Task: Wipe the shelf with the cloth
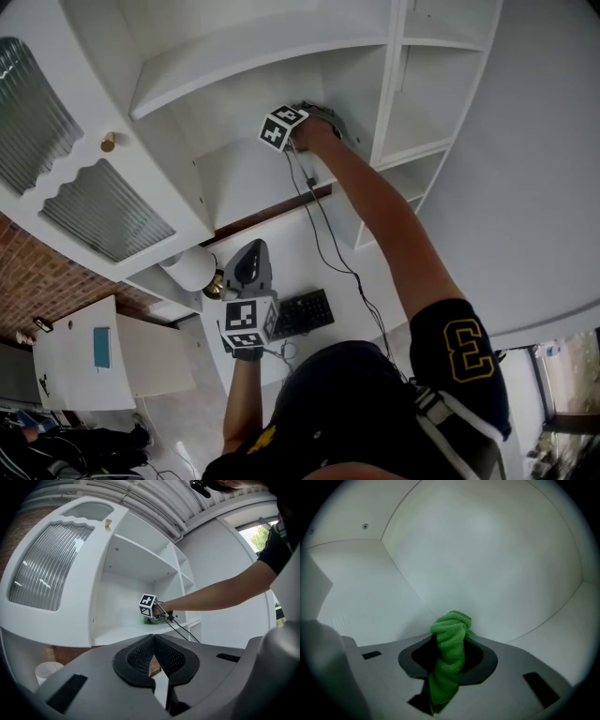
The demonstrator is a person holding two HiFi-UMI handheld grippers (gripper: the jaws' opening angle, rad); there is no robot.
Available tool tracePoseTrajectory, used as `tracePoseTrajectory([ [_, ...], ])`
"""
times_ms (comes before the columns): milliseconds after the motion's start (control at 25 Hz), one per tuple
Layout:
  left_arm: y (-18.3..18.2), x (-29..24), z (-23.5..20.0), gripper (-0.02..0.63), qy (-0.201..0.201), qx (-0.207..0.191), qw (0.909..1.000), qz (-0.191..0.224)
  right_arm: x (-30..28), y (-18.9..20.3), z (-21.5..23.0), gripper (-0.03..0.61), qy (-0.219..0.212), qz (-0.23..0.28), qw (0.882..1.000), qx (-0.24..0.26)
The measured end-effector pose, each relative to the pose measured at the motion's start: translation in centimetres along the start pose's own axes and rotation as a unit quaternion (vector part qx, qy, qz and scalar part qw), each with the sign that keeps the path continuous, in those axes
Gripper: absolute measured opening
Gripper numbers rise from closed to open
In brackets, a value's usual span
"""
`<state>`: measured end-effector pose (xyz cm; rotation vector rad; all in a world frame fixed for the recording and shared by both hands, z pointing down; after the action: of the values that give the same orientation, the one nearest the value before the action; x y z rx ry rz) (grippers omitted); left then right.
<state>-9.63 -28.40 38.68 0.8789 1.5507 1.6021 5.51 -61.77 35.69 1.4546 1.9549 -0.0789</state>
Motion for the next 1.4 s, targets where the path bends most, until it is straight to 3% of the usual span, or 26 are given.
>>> tracePoseTrajectory([
  [160, 0.3, 0.5, -0.1, 0.017, -0.005, 0.003, 1.0, -0.003, -0.5, 1.4, 0.9, 0.095, 0.013, -0.035, 0.999, -0.021],
  [600, 0.9, 1.9, -0.5, 0.017, -0.028, 0.003, 0.9994, -0.021, -0.8, 1.7, 1.5, 0.094, -0.007, 0.003, 0.997, -0.071],
  [680, 1.0, 2.6, -0.5, 0.017, -0.036, 0.005, 0.999, -0.024, -0.6, 2.0, 1.6, 0.094, -0.002, 0.003, 0.998, -0.066],
  [800, 1.5, 3.7, -0.4, 0.017, -0.044, 0.004, 0.9985, -0.033, -0.5, 1.8, 1.7, 0.095, 0.014, -0.015, 1.0, -0.019],
  [880, 1.9, 4.7, -0.8, 0.017, -0.054, 0.009, 0.9978, -0.038, 0.5, 0.6, 1.4, 0.098, 0.005, 0.01, 1.0, -0.014],
  [920, 2.2, 5.1, -0.9, 0.017, -0.059, 0.015, 0.9974, -0.039, 1.8, -0.6, 1.2, 0.098, -0.015, 0.052, 0.998, -0.038],
  [960, 2.4, 5.4, -1.0, 0.017, -0.063, 0.02, 0.997, -0.042, 3.6, -2.1, 0.8, 0.098, -0.048, 0.107, 0.99, -0.075],
  [1080, 2.8, 5.9, -1.3, 0.017, -0.071, 0.024, 0.9961, -0.047, 8.6, -6.8, -1.8, 0.1, -0.166, 0.228, 0.945, -0.164],
  [1160, 2.7, 6.2, -1.3, 0.017, -0.074, 0.027, 0.9958, -0.048, 11.0, -9.7, -4.1, 0.1, -0.215, 0.267, 0.925, -0.163],
  [1240, 2.6, 6.6, -1.2, 0.017, -0.077, 0.028, 0.9956, -0.044, 12.8, -12.1, -6.7, 0.1, -0.249, 0.292, 0.912, -0.143],
  [1320, 2.6, 7.0, -1.4, 0.017, -0.085, 0.029, 0.9951, -0.041, 14.1, -14.0, -9.4, 0.1, -0.272, 0.307, 0.904, -0.12],
  [1400, 2.8, 7.5, -1.7, 0.017, -0.092, 0.031, 0.9946, -0.038, 14.9, -15.4, -11.9, 0.1, -0.278, 0.317, 0.903, -0.086],
])
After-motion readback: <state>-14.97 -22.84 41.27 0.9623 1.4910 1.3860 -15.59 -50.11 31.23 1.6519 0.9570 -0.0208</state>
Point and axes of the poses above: the fingertips, and each gripper's own axes: x backward along the fingers, z to its right, y out of its underside, the point moved 2 cm from there along x, backward along the fingers, and after that the axes turned 3 degrees about x, right-handed, at the moved point
